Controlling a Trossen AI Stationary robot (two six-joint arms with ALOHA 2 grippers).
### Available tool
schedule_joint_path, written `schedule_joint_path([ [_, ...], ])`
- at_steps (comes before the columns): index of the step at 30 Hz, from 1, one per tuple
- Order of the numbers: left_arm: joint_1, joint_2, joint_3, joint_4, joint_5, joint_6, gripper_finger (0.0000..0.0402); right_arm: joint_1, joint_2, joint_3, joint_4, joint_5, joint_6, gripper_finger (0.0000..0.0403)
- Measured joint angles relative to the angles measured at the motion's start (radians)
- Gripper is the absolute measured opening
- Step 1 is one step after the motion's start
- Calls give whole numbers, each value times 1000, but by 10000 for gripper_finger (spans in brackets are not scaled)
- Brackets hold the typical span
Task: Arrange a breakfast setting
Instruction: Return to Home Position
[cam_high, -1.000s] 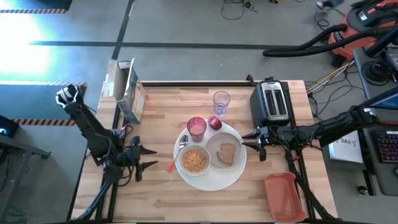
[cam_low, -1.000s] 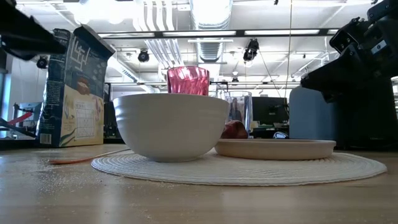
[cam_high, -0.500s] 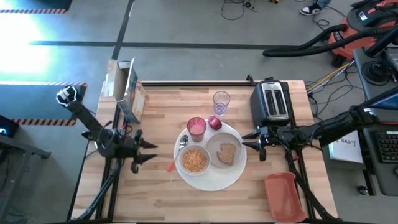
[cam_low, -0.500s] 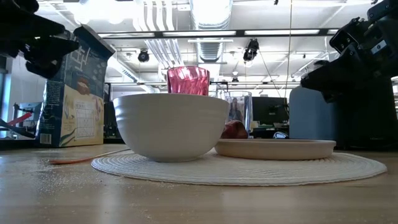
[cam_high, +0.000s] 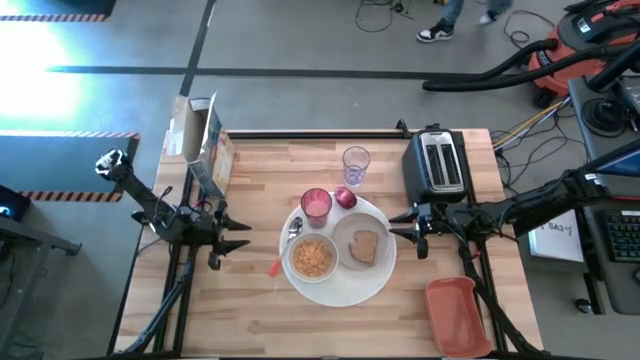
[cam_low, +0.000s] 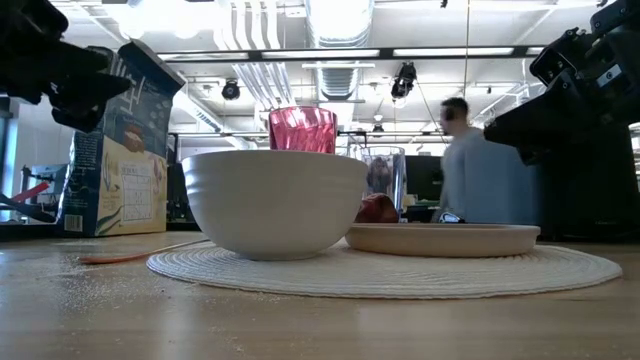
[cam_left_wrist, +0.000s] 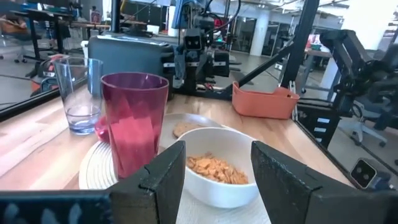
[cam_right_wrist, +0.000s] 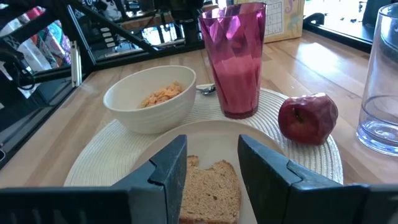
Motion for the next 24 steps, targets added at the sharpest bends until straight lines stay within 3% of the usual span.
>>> schedule_joint_path([
  [8, 0, -185, -8, -165, 2, -5, 167, 0, 0, 0, 0, 0, 0, 130],
  [14, 0, -292, -8, -163, 19, 75, 167, 0, 0, 0, 0, 0, 0, 129],
  [19, 1, -290, -8, -163, 8, 101, 167, 0, 0, 0, -3, 0, 0, 135],
  [24, -2, -276, -6, -164, 9, 4, 167, 0, 0, 0, -2, 0, 0, 131],
])
